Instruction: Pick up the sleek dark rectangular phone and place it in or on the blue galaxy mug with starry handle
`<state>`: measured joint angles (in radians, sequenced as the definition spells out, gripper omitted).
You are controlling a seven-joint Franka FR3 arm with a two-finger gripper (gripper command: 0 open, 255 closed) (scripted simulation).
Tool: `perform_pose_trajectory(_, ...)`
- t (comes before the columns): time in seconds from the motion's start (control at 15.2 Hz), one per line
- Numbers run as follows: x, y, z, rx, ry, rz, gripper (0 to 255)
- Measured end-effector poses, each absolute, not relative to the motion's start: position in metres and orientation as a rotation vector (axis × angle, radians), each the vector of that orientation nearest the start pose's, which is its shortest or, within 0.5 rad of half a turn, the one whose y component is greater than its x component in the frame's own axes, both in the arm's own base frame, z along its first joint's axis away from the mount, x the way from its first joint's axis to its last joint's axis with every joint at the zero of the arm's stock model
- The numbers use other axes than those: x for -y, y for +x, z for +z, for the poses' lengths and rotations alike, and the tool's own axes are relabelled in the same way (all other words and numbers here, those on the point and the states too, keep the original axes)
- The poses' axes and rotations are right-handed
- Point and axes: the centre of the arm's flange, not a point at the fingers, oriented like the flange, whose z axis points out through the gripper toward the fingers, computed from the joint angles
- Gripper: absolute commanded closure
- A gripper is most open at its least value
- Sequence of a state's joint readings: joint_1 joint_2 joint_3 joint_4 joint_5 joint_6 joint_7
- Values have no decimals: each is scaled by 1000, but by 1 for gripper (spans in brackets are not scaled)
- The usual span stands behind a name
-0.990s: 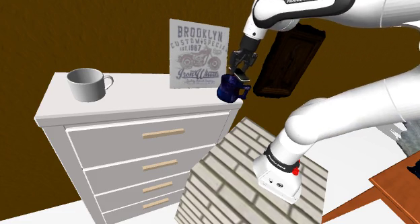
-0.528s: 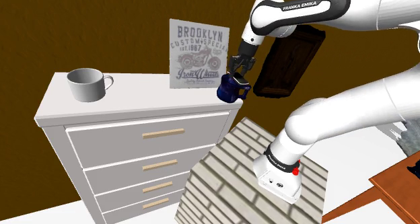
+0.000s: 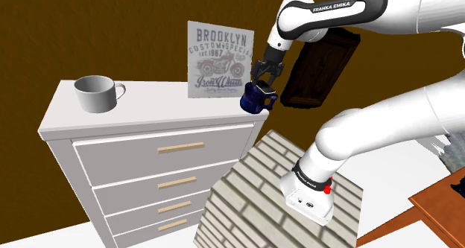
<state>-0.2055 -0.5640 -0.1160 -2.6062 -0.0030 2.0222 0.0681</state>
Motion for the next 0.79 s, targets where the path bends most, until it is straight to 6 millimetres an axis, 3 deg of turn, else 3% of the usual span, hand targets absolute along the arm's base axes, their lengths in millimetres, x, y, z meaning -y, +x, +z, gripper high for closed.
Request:
perform_pose_trajectory(0.13, 116, 349, 440, -566, -3027, 24, 0)
perform_pose_trajectory(0.4, 118, 349, 477, -566, -3027, 23, 0)
perform_pose_trajectory(0.79, 119, 348, 483, -566, -3027, 25, 0)
